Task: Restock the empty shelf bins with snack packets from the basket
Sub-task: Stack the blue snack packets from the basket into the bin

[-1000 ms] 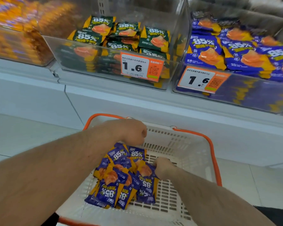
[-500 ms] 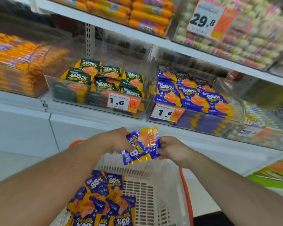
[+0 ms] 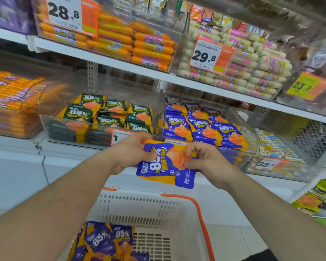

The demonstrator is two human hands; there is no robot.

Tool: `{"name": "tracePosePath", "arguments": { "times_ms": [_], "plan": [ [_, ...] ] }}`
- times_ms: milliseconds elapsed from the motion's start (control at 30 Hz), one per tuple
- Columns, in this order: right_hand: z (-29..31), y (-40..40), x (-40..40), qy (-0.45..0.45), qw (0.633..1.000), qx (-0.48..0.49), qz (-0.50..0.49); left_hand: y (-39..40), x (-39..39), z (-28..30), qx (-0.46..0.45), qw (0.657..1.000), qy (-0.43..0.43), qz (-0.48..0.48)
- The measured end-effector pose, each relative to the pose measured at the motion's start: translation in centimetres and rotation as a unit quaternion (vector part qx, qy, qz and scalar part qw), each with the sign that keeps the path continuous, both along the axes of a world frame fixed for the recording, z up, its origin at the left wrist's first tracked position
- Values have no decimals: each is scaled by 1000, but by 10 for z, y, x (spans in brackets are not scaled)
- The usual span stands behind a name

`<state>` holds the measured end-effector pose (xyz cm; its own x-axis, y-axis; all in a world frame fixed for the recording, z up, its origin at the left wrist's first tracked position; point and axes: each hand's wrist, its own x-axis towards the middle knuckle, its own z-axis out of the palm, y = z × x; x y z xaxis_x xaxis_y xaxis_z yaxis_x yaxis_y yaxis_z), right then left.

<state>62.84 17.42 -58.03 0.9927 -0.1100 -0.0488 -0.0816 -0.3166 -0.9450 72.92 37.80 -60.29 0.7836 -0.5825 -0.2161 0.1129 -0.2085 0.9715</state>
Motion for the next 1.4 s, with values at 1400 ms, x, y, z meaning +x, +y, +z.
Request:
{"name": "tracePosePath", "arguments": {
  "times_ms": [1400],
  "plan": [
    [23,-152,193,85,895,-394,-191,-115,55,0,310,803,-487,152]
  ]
}}
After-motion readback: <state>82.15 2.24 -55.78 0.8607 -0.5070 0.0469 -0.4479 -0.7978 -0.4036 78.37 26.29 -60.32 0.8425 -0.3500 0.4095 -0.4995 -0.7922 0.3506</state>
